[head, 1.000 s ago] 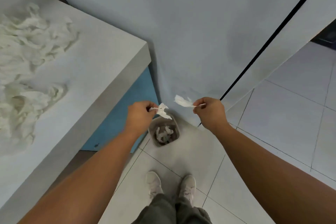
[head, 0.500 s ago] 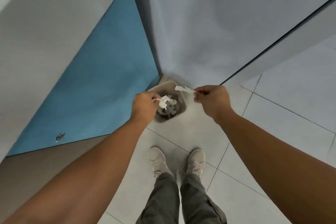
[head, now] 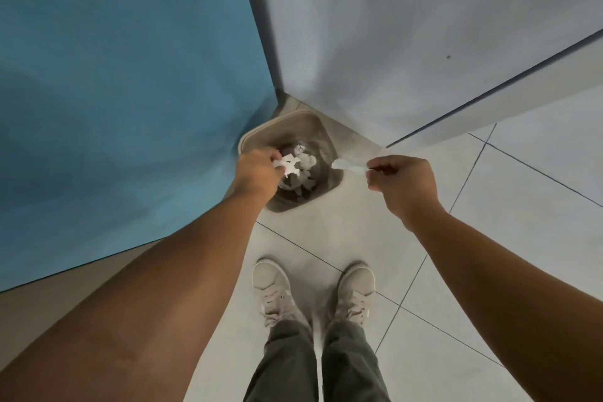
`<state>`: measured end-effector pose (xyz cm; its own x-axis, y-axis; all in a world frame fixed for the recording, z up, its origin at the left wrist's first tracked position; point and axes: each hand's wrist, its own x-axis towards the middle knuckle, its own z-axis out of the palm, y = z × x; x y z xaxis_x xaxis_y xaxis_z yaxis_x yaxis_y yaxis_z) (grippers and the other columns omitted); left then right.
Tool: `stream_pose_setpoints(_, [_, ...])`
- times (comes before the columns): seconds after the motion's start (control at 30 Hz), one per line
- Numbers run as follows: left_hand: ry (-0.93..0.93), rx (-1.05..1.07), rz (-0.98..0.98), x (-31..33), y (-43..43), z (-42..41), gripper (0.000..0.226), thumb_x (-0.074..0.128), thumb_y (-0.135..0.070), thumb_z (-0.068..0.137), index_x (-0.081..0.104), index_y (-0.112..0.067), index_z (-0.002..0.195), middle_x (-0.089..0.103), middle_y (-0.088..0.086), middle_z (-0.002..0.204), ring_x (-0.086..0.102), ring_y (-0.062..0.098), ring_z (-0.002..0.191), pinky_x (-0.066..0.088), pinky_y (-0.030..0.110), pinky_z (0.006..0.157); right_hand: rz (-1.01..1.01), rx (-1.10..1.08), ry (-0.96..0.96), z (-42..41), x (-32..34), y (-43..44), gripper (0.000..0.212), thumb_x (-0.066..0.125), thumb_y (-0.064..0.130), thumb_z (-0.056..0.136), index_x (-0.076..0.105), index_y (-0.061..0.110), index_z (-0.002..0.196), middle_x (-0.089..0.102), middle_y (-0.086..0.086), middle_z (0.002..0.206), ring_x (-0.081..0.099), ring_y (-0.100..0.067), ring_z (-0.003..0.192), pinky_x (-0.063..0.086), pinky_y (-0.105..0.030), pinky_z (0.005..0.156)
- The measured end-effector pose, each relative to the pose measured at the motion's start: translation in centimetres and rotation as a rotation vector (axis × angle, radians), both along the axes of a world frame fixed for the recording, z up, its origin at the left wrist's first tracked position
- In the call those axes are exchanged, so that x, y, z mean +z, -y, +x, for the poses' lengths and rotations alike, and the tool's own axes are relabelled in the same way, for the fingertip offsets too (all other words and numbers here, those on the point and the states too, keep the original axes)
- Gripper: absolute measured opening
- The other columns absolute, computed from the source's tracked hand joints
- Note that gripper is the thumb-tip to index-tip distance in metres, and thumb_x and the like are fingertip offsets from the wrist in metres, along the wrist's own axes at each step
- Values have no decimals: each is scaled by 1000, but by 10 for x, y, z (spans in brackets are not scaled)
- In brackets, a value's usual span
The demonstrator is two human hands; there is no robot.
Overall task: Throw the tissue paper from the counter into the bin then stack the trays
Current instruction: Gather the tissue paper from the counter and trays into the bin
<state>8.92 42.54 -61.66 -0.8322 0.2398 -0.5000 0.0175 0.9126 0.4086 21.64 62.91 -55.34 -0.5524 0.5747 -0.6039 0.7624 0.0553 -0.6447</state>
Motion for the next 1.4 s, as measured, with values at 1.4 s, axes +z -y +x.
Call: stream_pose_setpoints(1.4, [-248,-86,213,169,-7,39,39,65,-28,86,61,-20,124,67,5,116,61,25,107,52,36,91,205,528,-60,-19,119,41,42,68,28,84,60,24,126,62,0,127,56,-21,117,40,-24,93])
